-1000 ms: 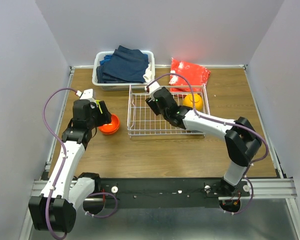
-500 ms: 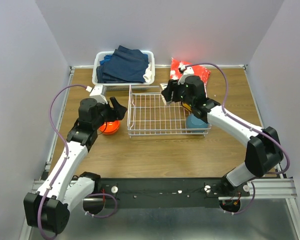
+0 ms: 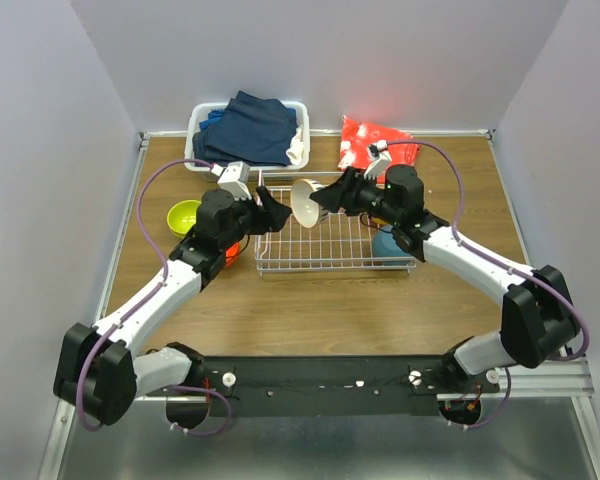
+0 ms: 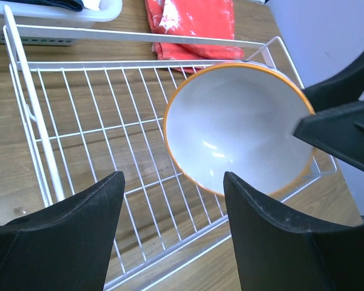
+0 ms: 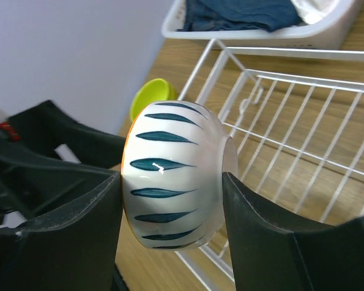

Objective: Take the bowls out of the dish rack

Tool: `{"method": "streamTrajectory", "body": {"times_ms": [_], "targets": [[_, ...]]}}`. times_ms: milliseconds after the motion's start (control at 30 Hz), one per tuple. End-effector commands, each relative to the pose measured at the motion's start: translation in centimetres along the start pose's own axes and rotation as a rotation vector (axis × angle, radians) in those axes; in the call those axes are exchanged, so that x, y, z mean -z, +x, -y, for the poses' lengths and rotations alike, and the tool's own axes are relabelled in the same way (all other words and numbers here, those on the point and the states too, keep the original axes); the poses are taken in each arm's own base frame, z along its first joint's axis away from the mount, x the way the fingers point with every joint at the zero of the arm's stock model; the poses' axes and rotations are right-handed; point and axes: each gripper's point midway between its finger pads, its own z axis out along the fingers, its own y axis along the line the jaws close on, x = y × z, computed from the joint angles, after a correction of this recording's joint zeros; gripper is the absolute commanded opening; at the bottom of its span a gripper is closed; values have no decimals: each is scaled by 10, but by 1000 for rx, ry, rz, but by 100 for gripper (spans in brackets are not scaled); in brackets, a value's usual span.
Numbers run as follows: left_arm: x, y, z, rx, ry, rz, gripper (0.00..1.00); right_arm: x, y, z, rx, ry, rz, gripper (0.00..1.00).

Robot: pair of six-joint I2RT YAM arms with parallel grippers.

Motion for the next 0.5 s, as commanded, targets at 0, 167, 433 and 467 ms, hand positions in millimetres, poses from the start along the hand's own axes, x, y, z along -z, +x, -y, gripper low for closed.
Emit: {"method": "streamTrajectory", "body": {"times_ms": [0, 167, 433, 467], "targets": [[-15, -26, 8, 33, -22, 102, 75, 16, -22, -52, -57, -229, 67, 22], [-27, -19, 10, 56, -23, 85, 71, 21, -17, -64, -94, -308, 50, 22], [-29, -9, 3, 113, -51, 79, 55, 26, -10, -68, -134, -353, 37, 22], [-27, -9, 3, 116, -49, 81, 52, 26, -9, -69, -136, -358, 35, 22]]}}
